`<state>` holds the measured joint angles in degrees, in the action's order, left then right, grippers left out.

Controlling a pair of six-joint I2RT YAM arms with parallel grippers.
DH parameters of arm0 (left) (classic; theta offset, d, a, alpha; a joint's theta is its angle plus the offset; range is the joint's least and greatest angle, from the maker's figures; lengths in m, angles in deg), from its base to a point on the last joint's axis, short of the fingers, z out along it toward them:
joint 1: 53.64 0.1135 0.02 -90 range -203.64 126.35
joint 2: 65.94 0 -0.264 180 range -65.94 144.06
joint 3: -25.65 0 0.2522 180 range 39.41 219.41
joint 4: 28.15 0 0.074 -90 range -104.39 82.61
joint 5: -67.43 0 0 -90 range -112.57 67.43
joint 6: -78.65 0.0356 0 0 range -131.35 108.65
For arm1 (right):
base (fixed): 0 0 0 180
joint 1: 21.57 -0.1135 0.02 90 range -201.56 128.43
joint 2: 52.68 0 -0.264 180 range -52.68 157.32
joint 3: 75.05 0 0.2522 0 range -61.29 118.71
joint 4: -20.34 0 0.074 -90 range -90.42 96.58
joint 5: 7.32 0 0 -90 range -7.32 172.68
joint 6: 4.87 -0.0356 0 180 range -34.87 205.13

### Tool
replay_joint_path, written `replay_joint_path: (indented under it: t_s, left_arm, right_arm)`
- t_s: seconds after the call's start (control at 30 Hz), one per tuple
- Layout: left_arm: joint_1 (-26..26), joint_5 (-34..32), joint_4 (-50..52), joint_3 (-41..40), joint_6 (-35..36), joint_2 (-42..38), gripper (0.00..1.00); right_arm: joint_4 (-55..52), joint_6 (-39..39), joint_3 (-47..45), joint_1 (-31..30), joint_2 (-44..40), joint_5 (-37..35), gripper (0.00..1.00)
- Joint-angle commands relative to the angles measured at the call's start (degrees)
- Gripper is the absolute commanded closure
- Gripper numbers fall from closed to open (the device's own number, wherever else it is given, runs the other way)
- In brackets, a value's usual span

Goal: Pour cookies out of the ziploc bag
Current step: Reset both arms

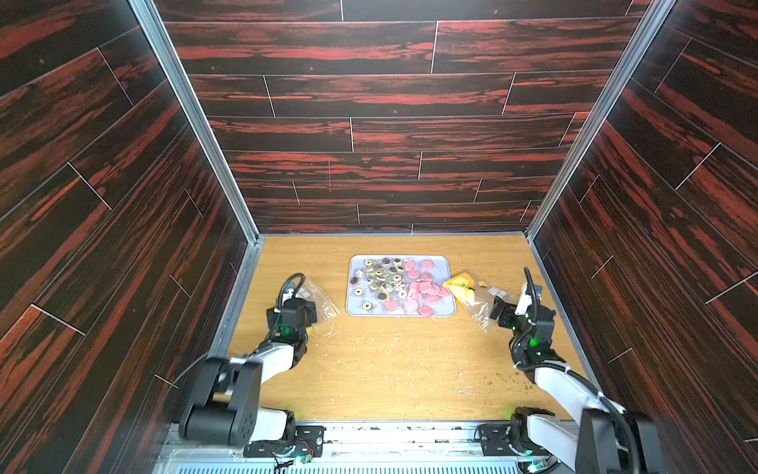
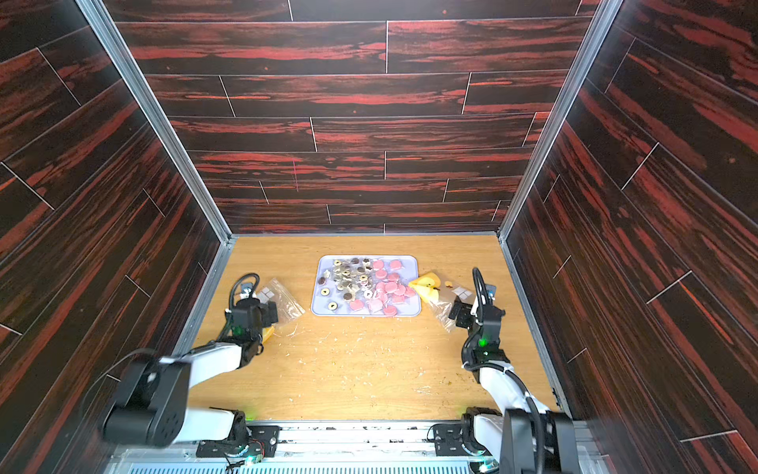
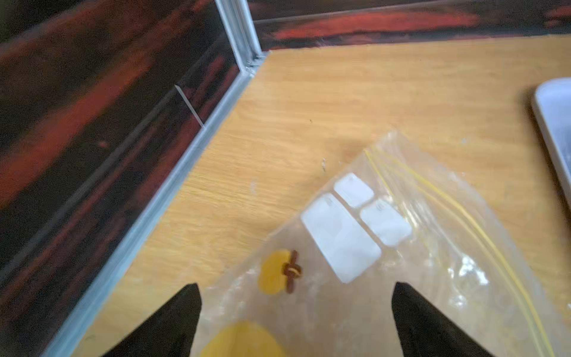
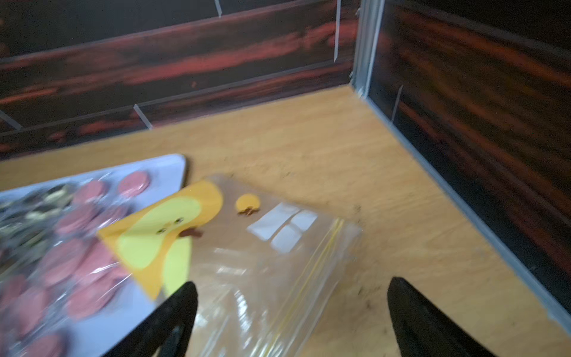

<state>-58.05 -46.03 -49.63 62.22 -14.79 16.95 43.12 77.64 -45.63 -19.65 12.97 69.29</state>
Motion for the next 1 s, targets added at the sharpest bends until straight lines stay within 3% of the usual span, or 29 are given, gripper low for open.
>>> replay_joint_path:
  t_s: [0.0, 0.1, 0.23, 0.27, 0.37, 0.43, 0.97]
  left_arm:
    - [2.46, 2.73, -14.06, -0.71, -0.77, 2.63, 0.01]
    - [2.73, 1.54, -19.73, -1.67, -1.43, 6.43, 0.01]
    - [4.02, 1.49, -14.91, 0.29, -3.45, 6.16, 0.02]
    - [4.14, 1.58, -14.37, 0.46, -3.51, 5.90, 0.00]
    - [4.23, 1.54, -14.33, 0.40, -3.54, 5.76, 0.00]
    - [4.23, 1.77, -13.21, 0.65, -3.41, 5.48, 0.00]
    - [4.80, 2.98, -11.66, 1.70, -3.79, 5.90, 0.00]
  right_arm:
    - [20.63, 1.45, -3.71, 0.64, 5.69, -1.56, 0.02]
    - [32.50, 2.66, -5.98, 0.47, 12.37, 1.48, 0.02]
    - [39.47, 3.91, -6.12, 0.46, 18.44, 2.17, 0.02]
    - [39.39, 4.50, -5.35, 0.24, 19.82, 3.02, 0.02]
    - [30.91, 3.01, 1.37, -0.84, 24.33, -3.93, 0.02]
    - [32.33, 2.09, -0.10, -0.50, 23.63, -4.78, 0.02]
    - [31.38, 2.26, 0.87, -0.19, 24.00, -3.66, 0.02]
